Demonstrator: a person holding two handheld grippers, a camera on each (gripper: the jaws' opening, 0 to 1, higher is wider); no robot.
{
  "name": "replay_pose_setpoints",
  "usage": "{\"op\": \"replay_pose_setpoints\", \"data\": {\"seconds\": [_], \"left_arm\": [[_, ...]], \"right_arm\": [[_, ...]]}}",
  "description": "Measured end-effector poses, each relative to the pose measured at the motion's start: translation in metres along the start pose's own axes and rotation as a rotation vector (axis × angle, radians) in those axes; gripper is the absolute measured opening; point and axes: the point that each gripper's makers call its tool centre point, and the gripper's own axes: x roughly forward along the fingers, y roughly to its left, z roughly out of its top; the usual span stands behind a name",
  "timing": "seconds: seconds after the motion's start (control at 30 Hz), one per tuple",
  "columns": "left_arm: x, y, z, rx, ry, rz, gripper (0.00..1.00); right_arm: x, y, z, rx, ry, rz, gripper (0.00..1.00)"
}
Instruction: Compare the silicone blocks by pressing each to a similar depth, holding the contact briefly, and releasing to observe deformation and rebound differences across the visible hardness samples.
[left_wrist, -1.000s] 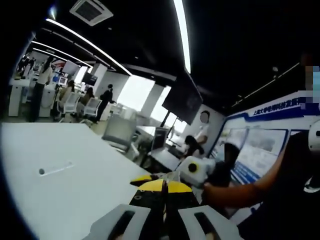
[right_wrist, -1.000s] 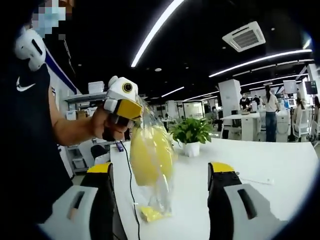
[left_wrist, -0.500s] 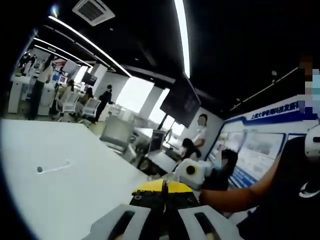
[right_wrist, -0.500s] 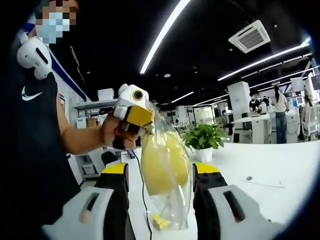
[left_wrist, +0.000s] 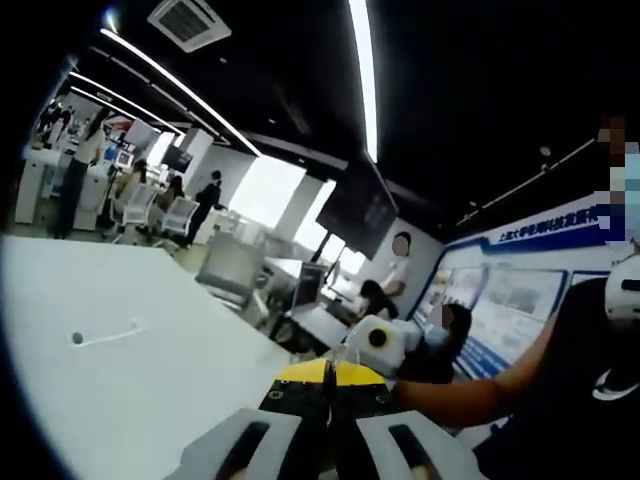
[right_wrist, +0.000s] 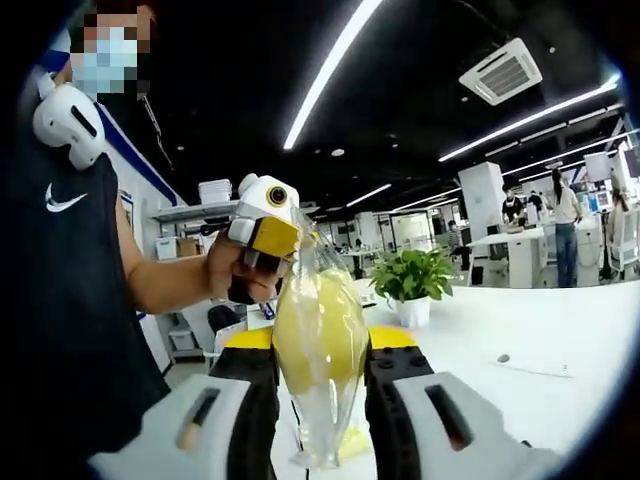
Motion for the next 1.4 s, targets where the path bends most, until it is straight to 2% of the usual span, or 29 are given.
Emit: {"op": "replay_pose_setpoints", "data": {"seconds": [0.07,0.3,0.8,0.9,1.07,1.33,1.4], "left_arm": [[0.000,0.000,0.000,-0.002,0.000,-0.002,0.00],[0.000,-0.002,-0.003,0.006,0.010,0.002,0.00],[-0.003,-0.005,-0.005,0.063,0.018,0.017,0.00],[-0.003,-0.004,-0.005,0.109,0.025,0.025,0.00],[-0.004,-0.003,-0.005,0.107,0.020,0.031,0.00],[-0.004,-0.003,-0.008,0.129,0.022,0.027,0.00],[-0.004,-0.004,-0.008,0.160,0.019,0.034,0.00]], "right_arm": [[0.000,0.000,0.000,-0.005,0.005,-0.004,0.25],[-0.002,0.006,-0.002,0.086,0.046,0.025,0.17],[-0.002,0.011,-0.003,0.111,0.102,0.020,0.10],[-0.002,0.011,-0.004,0.108,0.117,0.019,0.09],[-0.001,0.011,-0.005,0.132,0.122,0.022,0.07],[-0.003,0.011,-0.008,0.123,0.158,0.033,0.05],[-0.003,0.010,-0.007,0.123,0.162,0.028,0.05]]}}
